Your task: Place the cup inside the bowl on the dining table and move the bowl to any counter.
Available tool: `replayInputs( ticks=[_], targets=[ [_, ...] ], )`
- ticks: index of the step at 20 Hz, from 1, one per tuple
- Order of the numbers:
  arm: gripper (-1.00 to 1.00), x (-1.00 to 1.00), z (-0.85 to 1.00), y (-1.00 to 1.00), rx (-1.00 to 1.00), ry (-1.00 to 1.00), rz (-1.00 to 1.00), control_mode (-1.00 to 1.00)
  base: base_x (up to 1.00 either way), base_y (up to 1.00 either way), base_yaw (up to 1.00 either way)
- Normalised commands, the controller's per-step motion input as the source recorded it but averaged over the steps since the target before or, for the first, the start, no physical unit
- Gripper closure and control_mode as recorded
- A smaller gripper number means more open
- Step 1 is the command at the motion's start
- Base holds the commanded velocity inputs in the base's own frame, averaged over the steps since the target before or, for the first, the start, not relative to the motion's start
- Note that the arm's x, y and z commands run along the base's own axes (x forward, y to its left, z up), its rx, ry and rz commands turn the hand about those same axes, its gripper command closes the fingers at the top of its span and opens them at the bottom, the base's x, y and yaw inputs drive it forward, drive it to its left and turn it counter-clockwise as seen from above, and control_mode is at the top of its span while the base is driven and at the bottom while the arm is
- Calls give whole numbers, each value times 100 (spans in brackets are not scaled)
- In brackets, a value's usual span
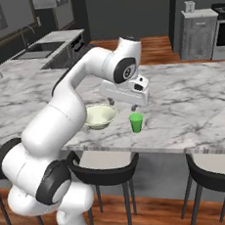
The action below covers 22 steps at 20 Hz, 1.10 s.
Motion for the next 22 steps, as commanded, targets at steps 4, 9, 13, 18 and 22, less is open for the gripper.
replayInputs(
  ticks=[4, 9, 13, 18, 22],
  targets=[
    [-100, 13, 0, -7, 1, 0, 0, -100, 0, 0, 0],
    [-100, 27, -1, -3, 0, 0, 0, -100, 0, 0, 0],
    [-100, 31, -6, -10, 0, 0, 0, -100, 0, 0, 0],
    [-100, 29, -10, -14, 0, 0, 0, -100, 0, 0, 0],
    [-100, 23, -7, -12, 0, 0, 0, -100, 0, 0, 0]
  ],
)
